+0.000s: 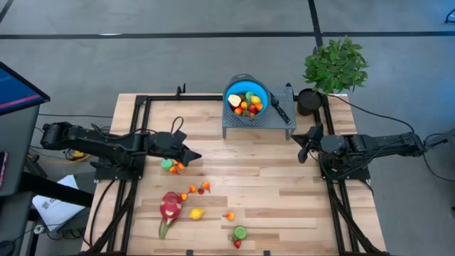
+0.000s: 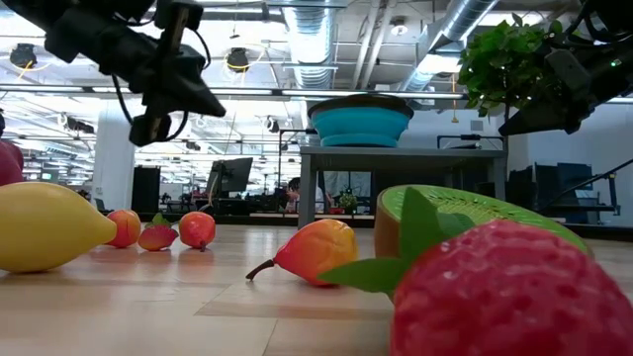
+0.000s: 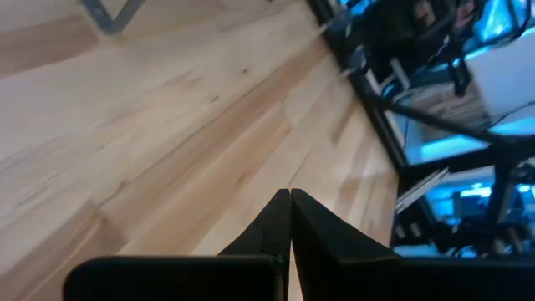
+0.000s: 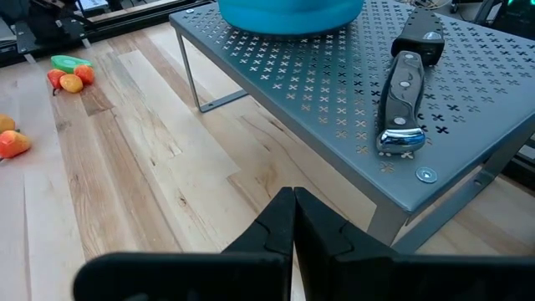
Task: Pick & Place Fruit
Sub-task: Put the yellow pear into the strainer bowl
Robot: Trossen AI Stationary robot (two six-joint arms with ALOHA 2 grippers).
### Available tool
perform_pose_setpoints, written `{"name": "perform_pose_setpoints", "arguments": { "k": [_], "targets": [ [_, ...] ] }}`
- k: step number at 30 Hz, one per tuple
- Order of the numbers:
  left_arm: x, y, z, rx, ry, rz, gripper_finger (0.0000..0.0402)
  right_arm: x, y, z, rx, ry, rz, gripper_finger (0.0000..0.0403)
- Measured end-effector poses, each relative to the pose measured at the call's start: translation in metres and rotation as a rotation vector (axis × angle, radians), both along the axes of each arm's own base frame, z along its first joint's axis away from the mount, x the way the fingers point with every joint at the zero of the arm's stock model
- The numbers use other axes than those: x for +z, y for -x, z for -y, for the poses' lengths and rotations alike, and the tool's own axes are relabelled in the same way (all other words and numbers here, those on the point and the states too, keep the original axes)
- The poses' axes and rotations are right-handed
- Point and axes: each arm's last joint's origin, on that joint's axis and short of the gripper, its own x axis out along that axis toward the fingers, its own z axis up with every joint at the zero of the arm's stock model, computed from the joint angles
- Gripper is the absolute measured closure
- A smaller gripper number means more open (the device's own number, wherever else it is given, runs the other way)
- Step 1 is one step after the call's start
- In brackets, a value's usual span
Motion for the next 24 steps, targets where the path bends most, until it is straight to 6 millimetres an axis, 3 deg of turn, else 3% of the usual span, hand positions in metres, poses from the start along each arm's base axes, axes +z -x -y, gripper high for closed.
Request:
{"name": "perform_pose_setpoints", "arguments": {
  "k": [11,20,24],
  "targets": [
    [0.016,-0.009,0.012,-0.022,-0.055,0.191,0.0399,0.0,0.0,0.0,0.0,0.0,0.0,0.0403],
    [0.036,-0.045,0.023,-0.131,-0.224,0.186,0.0399,0.0,0.0,0.0,0.0,0.0,0.0,0.0403],
    [0.038,-0.05,0.024,-0.201,-0.292,0.177,0.0399,0.0,0.0,0.0,-0.001,0.0,0.0,0.0403]
  ]
}}
